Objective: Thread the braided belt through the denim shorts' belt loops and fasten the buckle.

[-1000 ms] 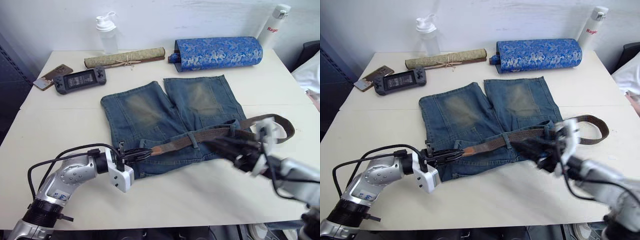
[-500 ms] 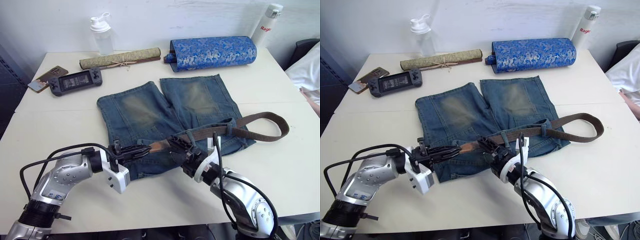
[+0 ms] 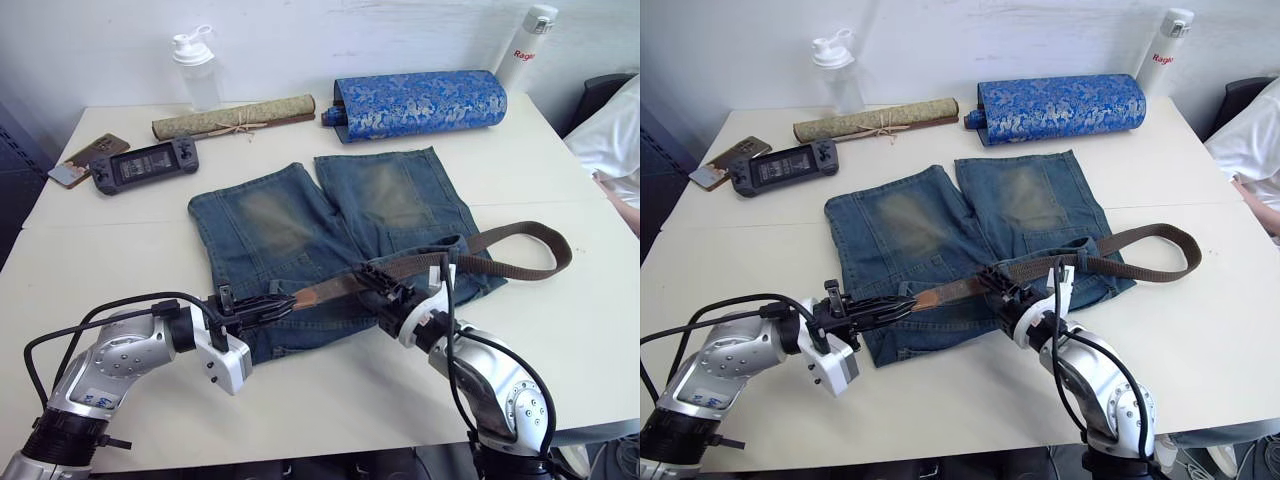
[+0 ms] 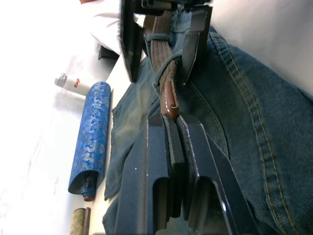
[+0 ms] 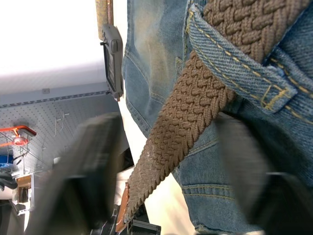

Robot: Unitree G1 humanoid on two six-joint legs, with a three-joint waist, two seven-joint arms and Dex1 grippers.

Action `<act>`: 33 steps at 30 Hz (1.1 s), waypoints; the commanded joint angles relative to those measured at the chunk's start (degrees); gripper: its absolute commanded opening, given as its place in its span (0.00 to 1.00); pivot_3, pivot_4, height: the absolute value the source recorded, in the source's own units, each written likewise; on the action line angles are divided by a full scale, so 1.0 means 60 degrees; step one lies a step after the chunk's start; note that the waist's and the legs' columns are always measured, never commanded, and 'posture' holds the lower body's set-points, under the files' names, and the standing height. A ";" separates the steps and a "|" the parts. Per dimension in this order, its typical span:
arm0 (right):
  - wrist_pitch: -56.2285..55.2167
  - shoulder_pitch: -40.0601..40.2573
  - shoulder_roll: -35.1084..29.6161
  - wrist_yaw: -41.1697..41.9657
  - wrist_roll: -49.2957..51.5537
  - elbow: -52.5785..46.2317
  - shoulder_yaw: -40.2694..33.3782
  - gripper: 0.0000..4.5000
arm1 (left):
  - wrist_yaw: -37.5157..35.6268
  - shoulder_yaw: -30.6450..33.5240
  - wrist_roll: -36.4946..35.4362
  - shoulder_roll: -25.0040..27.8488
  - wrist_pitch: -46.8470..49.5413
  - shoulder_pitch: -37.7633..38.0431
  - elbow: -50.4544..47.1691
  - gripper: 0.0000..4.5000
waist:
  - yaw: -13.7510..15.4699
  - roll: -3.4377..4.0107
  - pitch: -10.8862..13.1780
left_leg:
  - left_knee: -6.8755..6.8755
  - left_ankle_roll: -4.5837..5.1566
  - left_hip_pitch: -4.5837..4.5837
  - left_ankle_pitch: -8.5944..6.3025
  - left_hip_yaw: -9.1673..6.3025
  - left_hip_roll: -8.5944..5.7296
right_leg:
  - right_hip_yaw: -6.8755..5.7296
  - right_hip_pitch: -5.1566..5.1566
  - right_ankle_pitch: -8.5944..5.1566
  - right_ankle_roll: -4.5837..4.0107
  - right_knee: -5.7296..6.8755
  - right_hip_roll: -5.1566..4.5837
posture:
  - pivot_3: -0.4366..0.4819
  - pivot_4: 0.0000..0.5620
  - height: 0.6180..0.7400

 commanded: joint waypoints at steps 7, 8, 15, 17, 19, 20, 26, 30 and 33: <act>-0.0014 -0.0107 0.0264 0.0146 0.0228 -0.0226 0.0256 0.02 | 0.0104 0.0093 -0.0130 -0.0093 0.0250 -0.0234 -0.0252 0.00 | -0.0001 0.0000 0.0000 | -0.0001 0.0000 0.0000 0.0000 0.0000 0.0000 | -0.0001 0.0000 0.0000 0.0000 0.0000 0.0000 | 0.48 0.27 0.82; -0.0053 -0.0145 0.0273 0.0154 0.0228 -0.0225 0.0227 0.00 | 0.0069 0.0091 -0.0281 -0.0097 0.0353 -0.0230 -0.0283 0.16 | -0.0001 0.0000 0.0000 | -0.0002 0.0000 0.0000 0.0000 0.0000 0.0000 | -0.0001 0.0000 0.0000 0.0000 0.0000 0.0000 | 0.48 0.27 0.82; -0.0267 -0.0720 -0.0124 0.1046 -0.0242 -0.0406 -0.0006 0.00 | -0.0080 0.0727 -0.1589 0.0090 0.1391 0.0841 -0.0646 0.51 | -0.0050 0.0004 0.0002 | -0.0002 -0.0001 0.0000 0.0000 0.0000 0.0001 | -0.0001 -0.0001 0.0000 0.0000 0.0000 0.0001 | 0.48 0.27 0.82; -0.0128 -0.0848 -0.0378 0.1742 -0.0952 -0.0541 0.0089 0.00 | -0.0064 0.1265 -0.2108 0.0106 0.2080 0.1624 -0.0631 0.51 | -0.0088 0.0006 0.0003 | -0.0003 -0.0002 0.0000 0.0001 0.0012 0.0004 | 0.0007 -0.0011 0.0000 0.0000 -0.0001 0.0003 | 0.48 0.27 0.82; -0.0002 -0.0836 -0.0588 0.2514 -0.2060 -0.0506 0.0428 0.00 | -0.0150 0.1671 -0.2425 0.0108 0.2403 0.2369 -0.0585 0.51 | -0.0082 0.0006 0.0003 | -0.0003 -0.0003 0.0000 0.0001 0.0009 0.0011 | 0.0008 -0.0011 -0.0001 -0.0002 -0.0003 0.0003 | 0.48 0.27 0.82; -0.0049 -0.0808 -0.0554 0.2871 -0.2579 -0.0453 0.0589 0.00 | -0.0194 0.1847 -0.2562 0.0079 0.2496 0.2690 -0.0562 0.51 | -0.0061 0.0006 0.0003 | -0.0003 -0.0003 0.0000 0.0001 0.0007 0.0012 | 0.0008 -0.0011 -0.0002 -0.0004 -0.0003 0.0003 | 0.48 0.27 0.82; -0.0288 -0.0771 -0.0099 0.4263 -0.4563 0.0070 0.1256 0.00 | -0.0737 0.2254 -0.2655 0.0178 0.2415 0.3725 -0.0235 0.51 | 0.0015 0.0005 0.0003 | 0.0005 0.0028 0.0001 -0.0018 0.0004 0.0001 | 0.0003 -0.0010 -0.0003 -0.0006 -0.0018 -0.0011 | 0.48 0.27 0.82; -0.0503 -0.0955 0.0403 0.5100 -0.5791 0.0741 0.1539 0.00 | -0.1097 0.2376 -0.2831 0.0289 0.2522 0.3805 -0.0261 0.51 | -0.0007 0.0005 0.0002 | 0.0002 0.0025 0.0002 -0.0023 0.0004 0.0003 | 0.0002 -0.0013 -0.0004 -0.0008 -0.0016 -0.0009 | 0.48 0.27 0.82; -0.0889 -0.0900 0.0861 0.5730 -0.6904 0.1165 0.1829 0.00 | -0.1336 0.2438 -0.2927 0.0416 0.2630 0.3752 -0.0311 0.51 | -0.0025 0.0005 0.0003 | -0.0003 -0.0010 0.0001 -0.0005 0.0005 0.0005 | -0.0001 -0.0023 -0.0006 -0.0012 -0.0004 -0.0005 | 0.48 0.27 0.82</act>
